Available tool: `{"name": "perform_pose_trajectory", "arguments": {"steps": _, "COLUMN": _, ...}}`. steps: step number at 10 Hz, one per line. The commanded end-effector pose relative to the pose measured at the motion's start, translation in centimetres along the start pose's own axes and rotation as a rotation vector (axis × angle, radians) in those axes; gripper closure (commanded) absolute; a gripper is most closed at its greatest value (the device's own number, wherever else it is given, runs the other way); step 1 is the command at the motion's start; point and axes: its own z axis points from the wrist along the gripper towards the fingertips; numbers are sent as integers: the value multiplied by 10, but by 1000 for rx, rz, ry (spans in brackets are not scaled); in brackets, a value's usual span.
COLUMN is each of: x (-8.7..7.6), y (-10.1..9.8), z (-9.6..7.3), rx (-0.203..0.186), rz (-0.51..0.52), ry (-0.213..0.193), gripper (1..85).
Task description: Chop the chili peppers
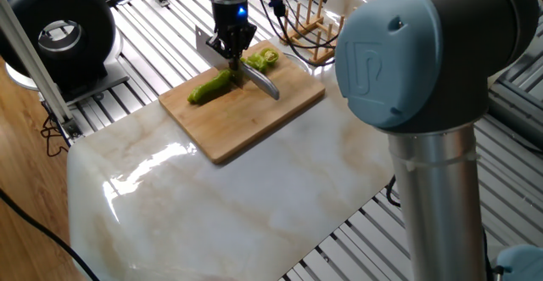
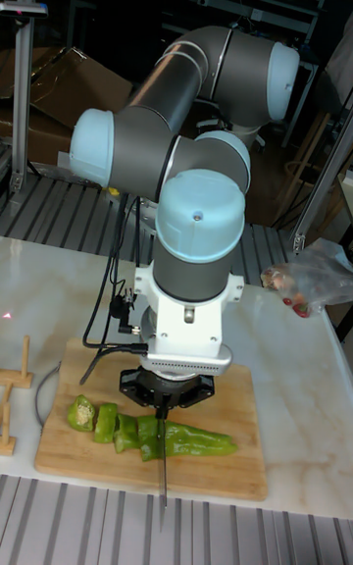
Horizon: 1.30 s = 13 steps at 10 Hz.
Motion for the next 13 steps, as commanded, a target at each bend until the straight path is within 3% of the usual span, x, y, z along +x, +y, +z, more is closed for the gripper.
{"name": "perform_pose_trajectory", "arguments": {"steps": 1, "x": -1, "y": -1, "z": -14, "rx": -21, "rz": 20, "ry": 11, "gripper": 843}}
{"name": "perform_pose_trajectory", "arguments": {"steps": 3, "x": -13, "y": 7, "z": 4, "rx": 7, "rz": 52, "ry": -22, "gripper": 843}}
{"name": "perform_pose_trajectory", "arguments": {"steps": 6, "x": -21, "y": 15, "z": 20, "rx": 31, "rz": 72, "ry": -35, "gripper": 843}}
{"name": "perform_pose_trajectory", "arguments": {"steps": 7, "x": -18, "y": 16, "z": 16, "rx": 25, "rz": 65, "ry": -13, "gripper": 843}}
{"name": "perform_pose_trajectory", "arguments": {"steps": 10, "x": -3, "y": 9, "z": -20, "rx": 25, "rz": 56, "ry": 69, "gripper": 843}}
{"name": "perform_pose_trajectory", "arguments": {"steps": 11, "x": -1, "y": 7, "z": -24, "rx": 38, "rz": 66, "ry": 74, "gripper": 843}}
{"name": "perform_pose_trajectory", "arguments": {"steps": 13, "x": -1, "y": 5, "z": -16, "rx": 99, "rz": 81, "ry": 72, "gripper": 843}}
